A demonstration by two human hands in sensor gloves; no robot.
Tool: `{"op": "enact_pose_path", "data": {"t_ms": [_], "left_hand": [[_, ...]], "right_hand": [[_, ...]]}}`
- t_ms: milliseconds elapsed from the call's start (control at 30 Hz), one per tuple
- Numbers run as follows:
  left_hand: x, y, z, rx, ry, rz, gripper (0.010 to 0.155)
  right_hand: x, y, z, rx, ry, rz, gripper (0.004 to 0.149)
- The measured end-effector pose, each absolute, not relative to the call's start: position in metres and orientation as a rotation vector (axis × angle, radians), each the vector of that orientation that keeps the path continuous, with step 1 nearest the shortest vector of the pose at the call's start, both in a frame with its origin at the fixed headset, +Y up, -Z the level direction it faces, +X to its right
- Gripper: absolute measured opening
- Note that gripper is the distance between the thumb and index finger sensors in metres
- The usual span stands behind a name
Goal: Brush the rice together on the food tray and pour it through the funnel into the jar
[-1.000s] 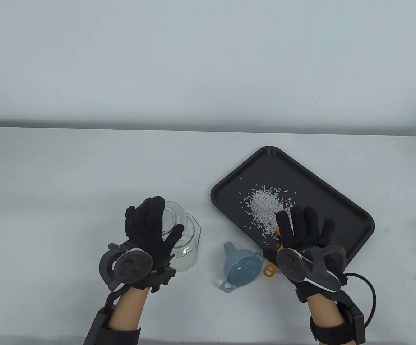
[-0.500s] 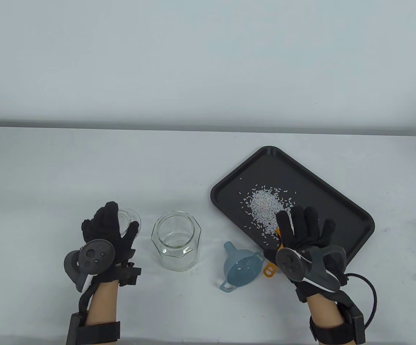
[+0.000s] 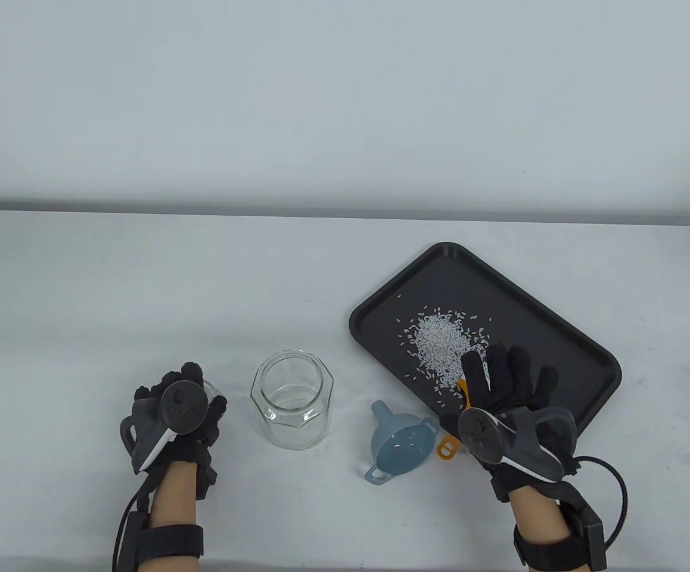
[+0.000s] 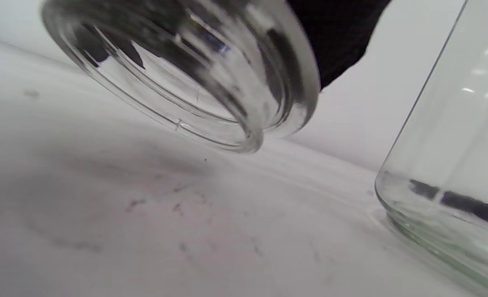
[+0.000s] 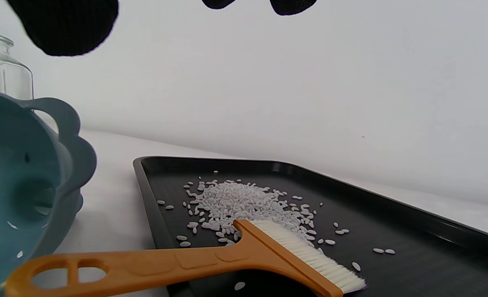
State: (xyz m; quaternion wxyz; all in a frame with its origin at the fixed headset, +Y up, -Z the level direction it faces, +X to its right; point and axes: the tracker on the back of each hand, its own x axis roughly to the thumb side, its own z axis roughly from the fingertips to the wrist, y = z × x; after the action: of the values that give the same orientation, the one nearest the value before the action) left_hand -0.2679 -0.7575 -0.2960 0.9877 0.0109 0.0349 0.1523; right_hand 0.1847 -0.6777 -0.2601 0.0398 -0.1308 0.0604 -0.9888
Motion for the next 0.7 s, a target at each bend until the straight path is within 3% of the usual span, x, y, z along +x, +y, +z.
{"op": "enact_pose_path", "data": {"t_ms": [700], "left_hand": [[-0.2766,-0.7603,-0.2938,-0.087,0.149,0.268,0.082]], "right_hand": [[0.1836,-0.6783,-0.2607,-0.389,0.130,-3.026,0.092]]}}
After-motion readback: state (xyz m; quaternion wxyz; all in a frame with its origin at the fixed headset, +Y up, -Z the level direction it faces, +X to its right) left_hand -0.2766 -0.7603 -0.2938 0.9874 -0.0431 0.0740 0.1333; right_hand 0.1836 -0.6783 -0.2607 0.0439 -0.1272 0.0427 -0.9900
